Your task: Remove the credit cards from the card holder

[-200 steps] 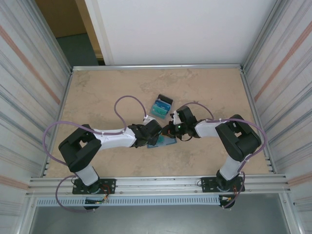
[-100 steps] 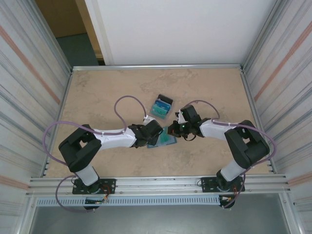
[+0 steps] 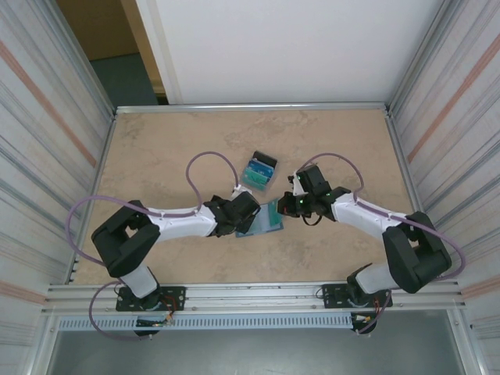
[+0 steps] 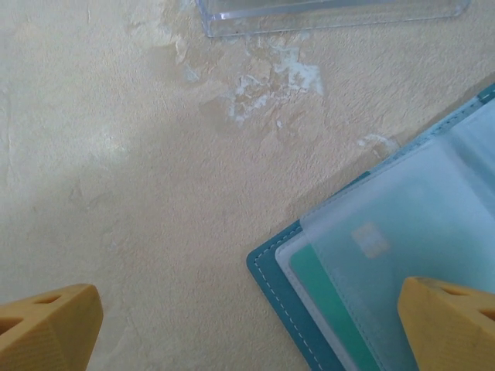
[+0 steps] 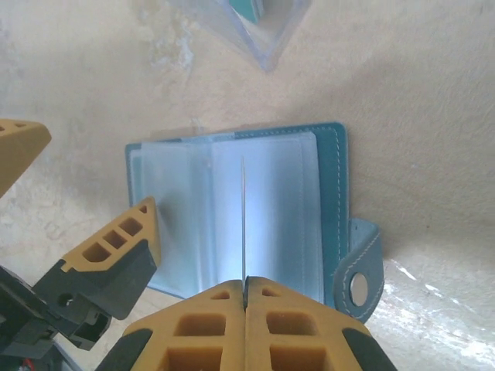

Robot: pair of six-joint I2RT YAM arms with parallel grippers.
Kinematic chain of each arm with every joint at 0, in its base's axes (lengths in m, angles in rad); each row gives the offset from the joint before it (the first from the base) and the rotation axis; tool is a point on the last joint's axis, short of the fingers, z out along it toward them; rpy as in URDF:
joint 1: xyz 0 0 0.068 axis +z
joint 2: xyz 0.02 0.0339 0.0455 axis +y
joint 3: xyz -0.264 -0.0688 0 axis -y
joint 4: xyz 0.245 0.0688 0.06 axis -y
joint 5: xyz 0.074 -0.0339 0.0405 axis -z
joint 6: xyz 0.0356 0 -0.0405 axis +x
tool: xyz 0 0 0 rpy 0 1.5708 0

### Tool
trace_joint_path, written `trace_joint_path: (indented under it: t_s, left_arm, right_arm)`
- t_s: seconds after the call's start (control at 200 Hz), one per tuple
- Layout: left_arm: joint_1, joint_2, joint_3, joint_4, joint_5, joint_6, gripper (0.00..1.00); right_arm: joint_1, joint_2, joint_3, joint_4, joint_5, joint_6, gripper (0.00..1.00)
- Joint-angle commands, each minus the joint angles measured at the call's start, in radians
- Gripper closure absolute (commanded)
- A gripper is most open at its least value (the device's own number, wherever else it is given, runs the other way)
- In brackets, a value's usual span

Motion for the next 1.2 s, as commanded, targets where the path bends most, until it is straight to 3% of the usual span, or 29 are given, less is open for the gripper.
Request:
trace_joint_path:
  t_s: [0.0,0.21,0.416,0.772,1.193]
  left_arm:
    - [0.01,-0.061,-0.016,0.0,-0.012,0.033,0.01]
    - [0.03,-0.151,-0.049,-0.019,0.006,-0.075,0.01]
    - [0.105,-0.269,-0.146,-0.017,0.08,-0.247,0.01]
    - [0.156,-0.365,-0.213,-0.015,0.142,-0.291,0.01]
    - [0.169,-0.364,-0.215,-0.01,0.147,-0.299,0.01]
  right_arm:
    - [0.002,-0.047,0.08,-0.09,0.057,-0.123,1.0]
    - [0.005,-0.025,0.232,-0.191,0.106,-0.329,1.0]
    - [0.005,0.076,0.389,-0.239,0.134,-0.534,1.0]
    - [0.007,0.3,0.613,-0.248,0.153,-0.737,1.0]
    - [0.014,0.488,0.769,-0.297,0.145,-0.824,1.0]
